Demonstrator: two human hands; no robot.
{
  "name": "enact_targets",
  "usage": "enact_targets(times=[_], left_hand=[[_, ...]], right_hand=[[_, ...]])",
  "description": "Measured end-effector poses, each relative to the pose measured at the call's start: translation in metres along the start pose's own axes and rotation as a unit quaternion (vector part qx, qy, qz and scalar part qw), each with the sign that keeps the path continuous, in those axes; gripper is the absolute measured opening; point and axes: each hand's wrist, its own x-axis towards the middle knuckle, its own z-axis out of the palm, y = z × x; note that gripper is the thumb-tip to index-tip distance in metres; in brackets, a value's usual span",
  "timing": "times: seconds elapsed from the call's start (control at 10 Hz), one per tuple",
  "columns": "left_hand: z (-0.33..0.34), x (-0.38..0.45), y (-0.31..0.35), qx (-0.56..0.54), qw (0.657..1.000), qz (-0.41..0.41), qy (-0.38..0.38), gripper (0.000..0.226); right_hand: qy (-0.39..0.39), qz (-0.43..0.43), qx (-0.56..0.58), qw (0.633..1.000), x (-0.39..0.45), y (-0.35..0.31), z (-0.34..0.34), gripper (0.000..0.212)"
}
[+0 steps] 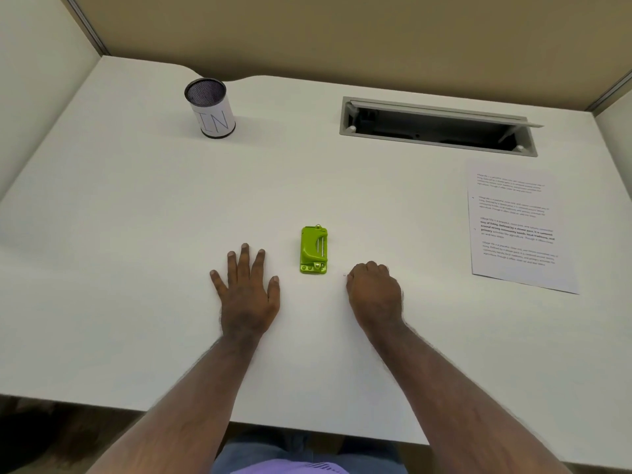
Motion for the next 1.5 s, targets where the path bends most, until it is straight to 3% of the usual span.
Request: enact_targets(times=[0.1,0.2,0.3,0.5,0.7,0.9,1.2,1.3,1.4,1.5], left_hand=[[-0.002,-0.001,0.001,-0.002,1.000,0.001,0.001,0.064],[-0.004,-0.001,0.002,-0.008,1.000,0.001,-0.001,0.064],[-0.003,0.000,0.000,-0.006,1.000,0.002,-0.001,0.064],[-0.003,0.000,0.000,-0.004,1.000,0.003,0.005,0.063],[-0.001,0.001,0.000,0.000,1.000,0.003,0.010,0.063],[0.000,0.000,-0.001,0.005,1.000,0.003,0.016,0.064],[-0.002,0.000,0.000,0.001,1.000,0.003,0.012,0.064],[-0.001,0.000,-0.001,-0.001,1.000,0.004,0.010,0.064],[0.000,0.001,-0.001,-0.003,1.000,0.003,0.011,0.063],[0.002,0.002,-0.001,-0.001,1.000,0.005,0.016,0.063]], right_hand=[[0.012,0.013,0.123,0.992,0.009,0.008,0.006,0.023],[0.000,0.079,0.310,0.947,0.021,0.024,0.003,0.023],[-0.031,0.030,0.352,0.935,0.027,0.034,-0.003,0.027],[-0.057,-0.033,0.278,0.958,0.033,0.033,0.002,0.020],[-0.074,-0.052,0.271,0.958,0.032,0.032,0.004,0.014],[-0.028,-0.107,0.134,0.985,0.034,0.019,0.001,0.022],[0.006,-0.117,0.000,0.993,0.022,0.006,0.001,0.025],[-0.038,-0.059,0.151,0.986,0.030,0.016,-0.003,0.025],[-0.046,-0.031,0.296,0.954,0.039,0.031,-0.013,0.018],[-0.048,-0.027,0.329,0.943,0.042,0.043,-0.019,0.018]])
